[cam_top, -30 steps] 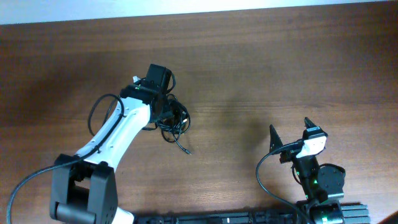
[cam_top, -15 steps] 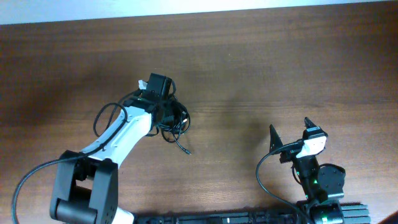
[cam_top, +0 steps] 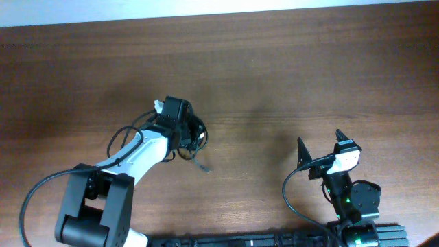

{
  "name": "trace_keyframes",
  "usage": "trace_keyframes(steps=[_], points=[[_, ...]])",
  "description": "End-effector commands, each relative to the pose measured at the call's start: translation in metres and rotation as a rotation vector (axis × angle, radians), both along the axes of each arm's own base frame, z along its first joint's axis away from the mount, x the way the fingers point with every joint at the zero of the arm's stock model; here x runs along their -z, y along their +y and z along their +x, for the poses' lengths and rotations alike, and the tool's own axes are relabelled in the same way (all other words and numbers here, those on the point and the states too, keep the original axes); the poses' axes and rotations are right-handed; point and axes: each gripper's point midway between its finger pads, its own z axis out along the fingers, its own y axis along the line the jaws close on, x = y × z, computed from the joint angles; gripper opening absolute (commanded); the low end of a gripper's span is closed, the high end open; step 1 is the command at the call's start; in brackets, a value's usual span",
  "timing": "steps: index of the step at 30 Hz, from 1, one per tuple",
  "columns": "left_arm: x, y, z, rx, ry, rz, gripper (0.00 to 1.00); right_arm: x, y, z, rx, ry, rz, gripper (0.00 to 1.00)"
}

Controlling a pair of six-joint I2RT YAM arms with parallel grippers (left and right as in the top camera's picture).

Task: Untangle cables
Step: 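Grasp the black cable bundle with the left gripper and lift it, then move the right gripper toward the held bundle and grasp a loose strand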

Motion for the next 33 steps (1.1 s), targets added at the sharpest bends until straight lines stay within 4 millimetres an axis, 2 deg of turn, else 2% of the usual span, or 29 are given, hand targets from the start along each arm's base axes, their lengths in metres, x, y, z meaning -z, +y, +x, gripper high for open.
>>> trace_keyframes(steps=[1, 3, 5, 8, 10, 12, 14, 17, 20, 24, 28, 33], points=[[0.007, 0.002, -0.009, 0.008, 0.022, 0.005, 0.0, 0.003, 0.001, 0.0, -0.005, 0.007, 0.003, 0.98], [0.0, 0.003, -0.004, 0.005, -0.001, 0.01, 0.0, 0.003, 0.001, 0.0, -0.005, 0.007, 0.003, 0.99], [-0.024, 0.005, 0.007, 0.004, -0.054, -0.002, 0.0, 0.003, 0.001, 0.0, -0.005, 0.007, 0.003, 0.99], [-0.102, 0.01, 0.03, -0.021, -0.253, -0.062, 0.0, 0.003, 0.001, 0.0, -0.005, 0.007, 0.003, 0.99], [-0.146, 0.012, 0.032, -0.029, -0.378, -0.099, 0.0, 0.003, 0.001, 0.0, -0.005, 0.007, 0.003, 0.99], [-0.176, 0.013, 0.027, -0.029, -0.462, -0.125, 0.0, 0.003, 0.001, 0.0, -0.005, 0.007, 0.003, 0.99], [-0.194, 0.014, 0.022, -0.027, -0.507, -0.141, 0.0, 0.003, 0.001, 0.0, -0.005, 0.007, 0.003, 0.99], [-0.202, 0.015, 0.019, -0.034, -0.529, -0.153, 0.0, 0.001, 0.003, 0.0, -0.017, 0.002, 0.009, 0.99], [-0.201, 0.014, 0.019, -0.141, -0.525, -0.239, 0.0, -0.007, 0.043, -0.013, -0.242, 0.052, 0.278, 0.99], [-0.201, 0.014, 0.019, -0.261, -0.525, -0.331, 0.0, -0.034, 0.049, -0.016, -0.282, 0.074, 0.657, 0.99], [-0.201, 0.014, 0.019, -0.302, -0.525, -0.361, 0.0, -0.05, 0.053, -0.019, -0.329, -0.005, 0.548, 0.98], [-0.199, 0.002, 0.017, -0.262, -0.495, -0.414, 0.0, -0.056, 0.055, -0.007, -0.298, 0.116, 0.54, 0.99]])
